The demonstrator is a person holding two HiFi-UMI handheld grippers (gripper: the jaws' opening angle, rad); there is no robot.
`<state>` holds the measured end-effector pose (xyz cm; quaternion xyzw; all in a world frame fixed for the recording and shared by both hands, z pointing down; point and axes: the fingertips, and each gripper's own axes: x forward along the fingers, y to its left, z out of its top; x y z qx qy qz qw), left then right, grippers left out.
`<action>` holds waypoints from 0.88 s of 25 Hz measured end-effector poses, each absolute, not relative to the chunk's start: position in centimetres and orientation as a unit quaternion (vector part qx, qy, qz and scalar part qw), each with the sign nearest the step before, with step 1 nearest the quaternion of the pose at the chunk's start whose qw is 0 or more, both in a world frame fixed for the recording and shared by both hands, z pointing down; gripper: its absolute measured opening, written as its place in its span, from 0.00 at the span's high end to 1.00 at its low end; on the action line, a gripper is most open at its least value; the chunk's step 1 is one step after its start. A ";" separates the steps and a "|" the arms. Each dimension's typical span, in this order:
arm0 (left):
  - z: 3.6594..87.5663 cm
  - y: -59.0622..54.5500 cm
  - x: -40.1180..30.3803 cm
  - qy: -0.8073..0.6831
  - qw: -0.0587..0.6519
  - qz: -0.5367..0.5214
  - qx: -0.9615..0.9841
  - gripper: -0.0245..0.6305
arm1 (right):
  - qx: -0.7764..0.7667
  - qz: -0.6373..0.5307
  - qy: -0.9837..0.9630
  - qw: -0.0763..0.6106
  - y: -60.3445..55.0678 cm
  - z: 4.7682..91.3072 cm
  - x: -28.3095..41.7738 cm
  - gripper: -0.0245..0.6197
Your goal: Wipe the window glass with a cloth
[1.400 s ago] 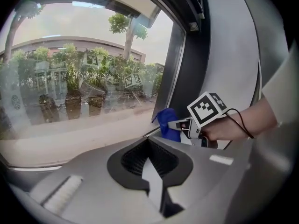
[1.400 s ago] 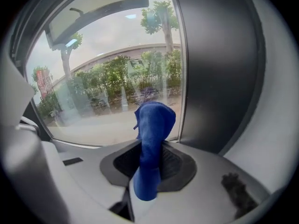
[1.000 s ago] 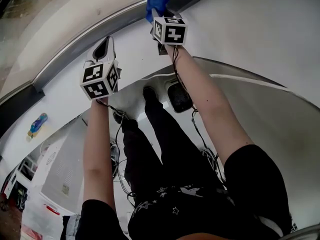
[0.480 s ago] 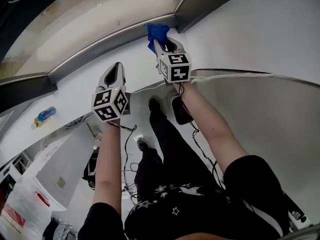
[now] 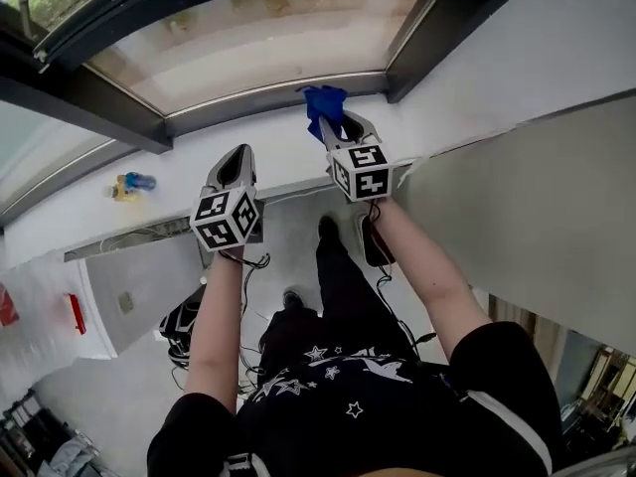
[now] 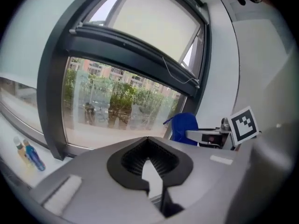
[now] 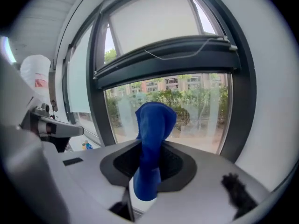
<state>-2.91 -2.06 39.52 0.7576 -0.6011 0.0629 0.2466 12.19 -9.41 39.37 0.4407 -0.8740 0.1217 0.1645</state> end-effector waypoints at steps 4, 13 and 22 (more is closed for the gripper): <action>35.2 3.3 -4.9 -0.605 0.227 0.051 0.761 0.95 | 0.415 0.104 -0.889 0.161 -3.4 34.9 9.8 0.82; 27.0 11.5 -5.8 -0.584 0.155 0.026 0.796 0.95 | 0.444 0.071 -0.884 0.131 7.0 26.9 10.2 0.82; 24.9 16.9 -3.6 -0.558 0.140 0.025 0.817 0.95 | 0.441 0.067 -0.883 0.144 14.3 24.8 11.3 0.82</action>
